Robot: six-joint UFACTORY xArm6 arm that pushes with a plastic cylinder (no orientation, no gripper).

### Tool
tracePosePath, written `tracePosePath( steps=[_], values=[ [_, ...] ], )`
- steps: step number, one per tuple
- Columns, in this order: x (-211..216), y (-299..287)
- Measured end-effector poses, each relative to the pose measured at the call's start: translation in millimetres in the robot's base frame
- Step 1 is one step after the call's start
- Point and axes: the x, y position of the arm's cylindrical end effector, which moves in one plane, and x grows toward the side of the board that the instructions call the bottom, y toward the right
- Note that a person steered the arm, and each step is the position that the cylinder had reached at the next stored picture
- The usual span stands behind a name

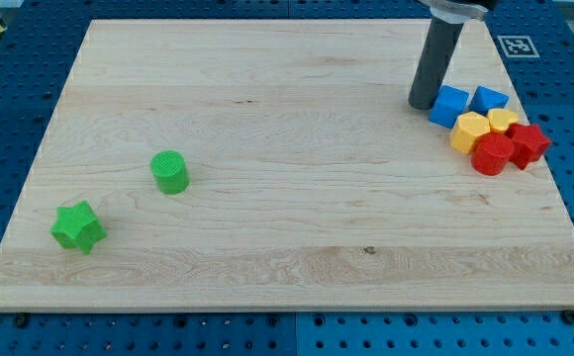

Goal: Place the blue cube to the left of triangle

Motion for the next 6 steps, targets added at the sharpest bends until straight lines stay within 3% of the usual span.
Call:
tracePosePath(
  steps=[4, 6],
  values=[
    [13, -3],
    [1, -94]
  ],
)
